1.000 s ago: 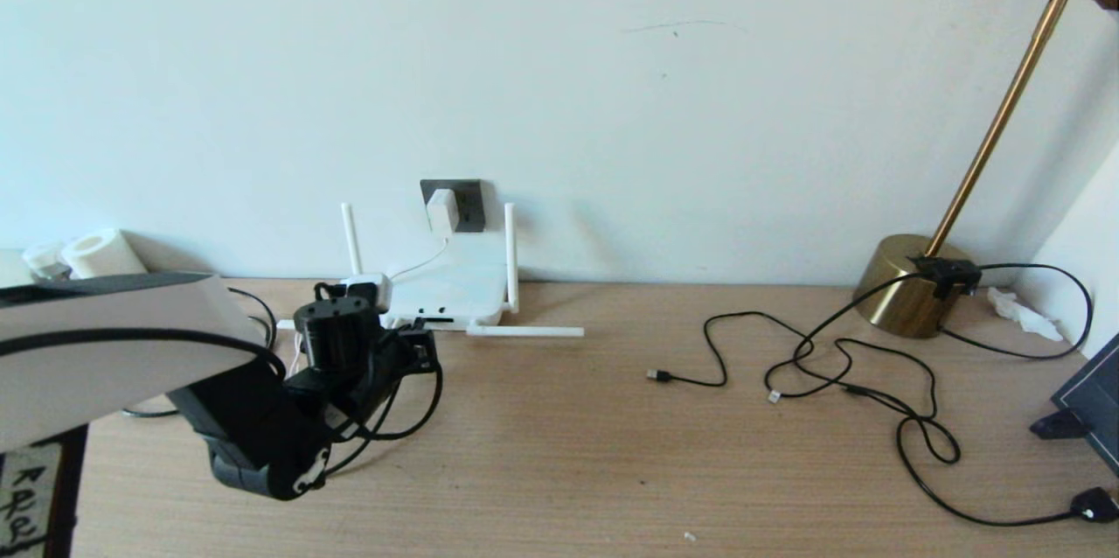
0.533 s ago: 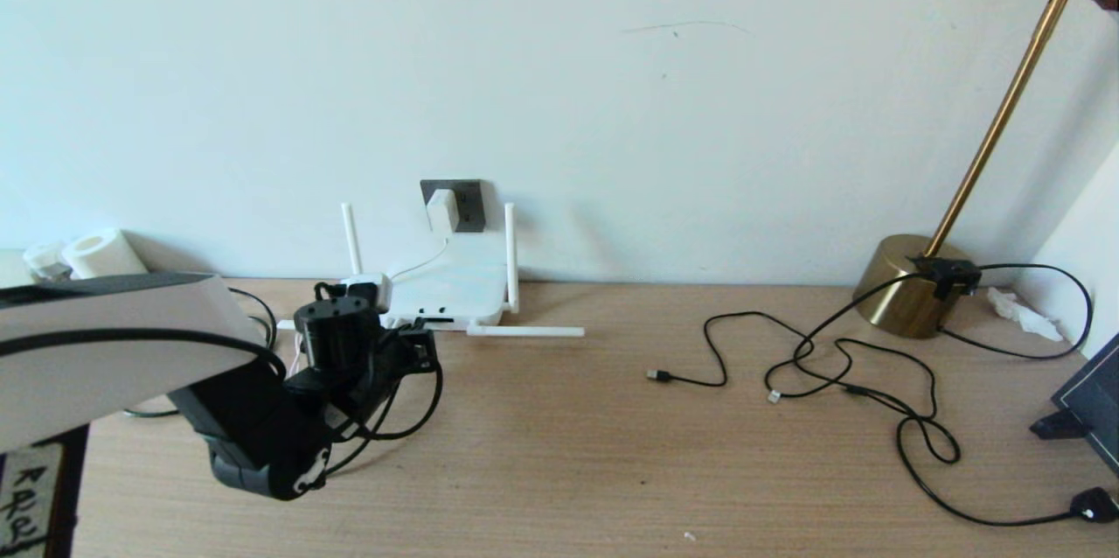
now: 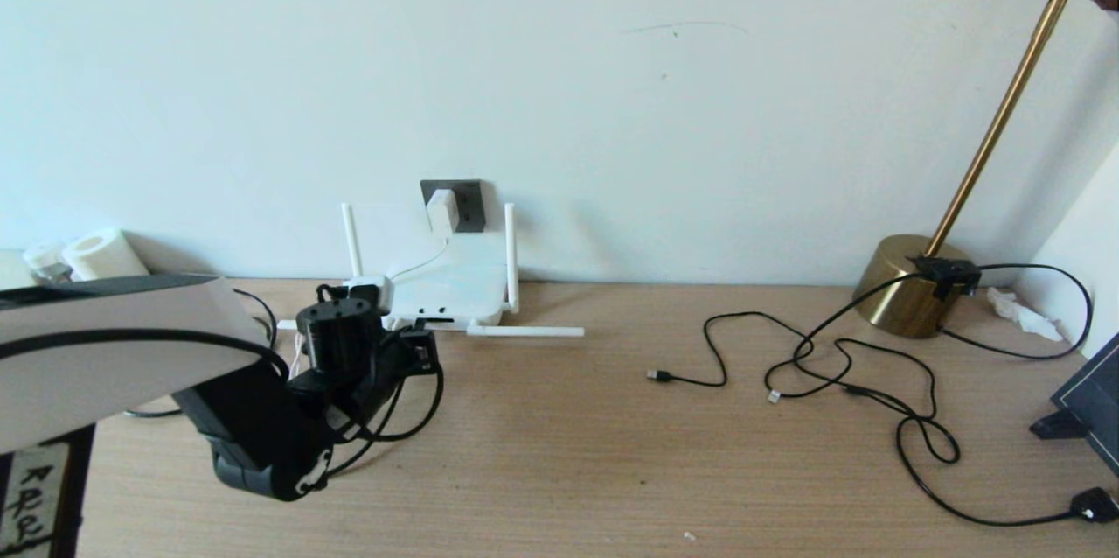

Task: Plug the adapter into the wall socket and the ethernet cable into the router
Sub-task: Plug cable into router interface

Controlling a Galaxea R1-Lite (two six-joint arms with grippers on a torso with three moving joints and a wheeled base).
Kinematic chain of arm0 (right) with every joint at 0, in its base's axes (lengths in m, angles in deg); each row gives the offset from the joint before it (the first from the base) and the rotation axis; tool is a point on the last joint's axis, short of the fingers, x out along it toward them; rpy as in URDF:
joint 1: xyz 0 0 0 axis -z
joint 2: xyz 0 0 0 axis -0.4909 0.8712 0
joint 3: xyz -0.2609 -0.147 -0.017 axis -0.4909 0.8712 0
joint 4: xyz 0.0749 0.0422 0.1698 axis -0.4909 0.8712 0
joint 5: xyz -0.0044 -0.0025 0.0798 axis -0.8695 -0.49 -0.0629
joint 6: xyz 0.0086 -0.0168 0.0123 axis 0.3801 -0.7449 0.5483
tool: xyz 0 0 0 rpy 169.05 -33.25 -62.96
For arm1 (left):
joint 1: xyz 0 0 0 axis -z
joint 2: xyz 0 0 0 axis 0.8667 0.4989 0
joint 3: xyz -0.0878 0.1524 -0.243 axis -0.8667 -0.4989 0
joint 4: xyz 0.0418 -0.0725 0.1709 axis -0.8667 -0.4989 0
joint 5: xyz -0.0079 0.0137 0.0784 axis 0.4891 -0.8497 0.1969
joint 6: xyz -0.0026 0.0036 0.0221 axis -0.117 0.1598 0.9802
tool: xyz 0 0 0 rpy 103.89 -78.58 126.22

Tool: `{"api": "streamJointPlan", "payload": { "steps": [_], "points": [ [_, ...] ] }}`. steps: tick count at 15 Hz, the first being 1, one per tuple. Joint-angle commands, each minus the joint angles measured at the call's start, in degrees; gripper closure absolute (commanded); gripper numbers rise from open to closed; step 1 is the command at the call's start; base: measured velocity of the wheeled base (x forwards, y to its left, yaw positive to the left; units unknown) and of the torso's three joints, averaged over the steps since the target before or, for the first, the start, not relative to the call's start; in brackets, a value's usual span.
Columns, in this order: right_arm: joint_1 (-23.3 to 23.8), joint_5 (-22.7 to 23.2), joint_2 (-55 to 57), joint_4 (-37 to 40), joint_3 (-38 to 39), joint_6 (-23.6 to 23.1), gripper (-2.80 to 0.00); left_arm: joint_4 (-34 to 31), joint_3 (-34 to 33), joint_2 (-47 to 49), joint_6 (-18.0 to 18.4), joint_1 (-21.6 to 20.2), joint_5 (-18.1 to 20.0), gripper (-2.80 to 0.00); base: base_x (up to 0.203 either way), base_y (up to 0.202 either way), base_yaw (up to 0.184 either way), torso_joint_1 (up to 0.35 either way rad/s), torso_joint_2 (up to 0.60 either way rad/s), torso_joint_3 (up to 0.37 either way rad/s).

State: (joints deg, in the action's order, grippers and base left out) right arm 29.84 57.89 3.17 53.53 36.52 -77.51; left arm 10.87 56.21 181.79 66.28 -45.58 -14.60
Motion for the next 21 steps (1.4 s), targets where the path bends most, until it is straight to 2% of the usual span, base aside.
{"api": "streamJointPlan", "payload": {
  "steps": [1,21],
  "points": [
    [0.0,0.02,0.07,-0.05,0.0,-0.03,-2.8,0.34,0.07,0.29,-0.03,0.01,-0.17,0.0,0.0,0.0,0.0,0.0,0.0,0.0],
    [0.0,0.02,0.07,-0.05,0.0,-0.03,-2.8,0.39,0.16,0.29,0.05,0.01,-0.17,0.0,0.0,0.0,0.0,0.0,0.0,0.0]
  ]
}}
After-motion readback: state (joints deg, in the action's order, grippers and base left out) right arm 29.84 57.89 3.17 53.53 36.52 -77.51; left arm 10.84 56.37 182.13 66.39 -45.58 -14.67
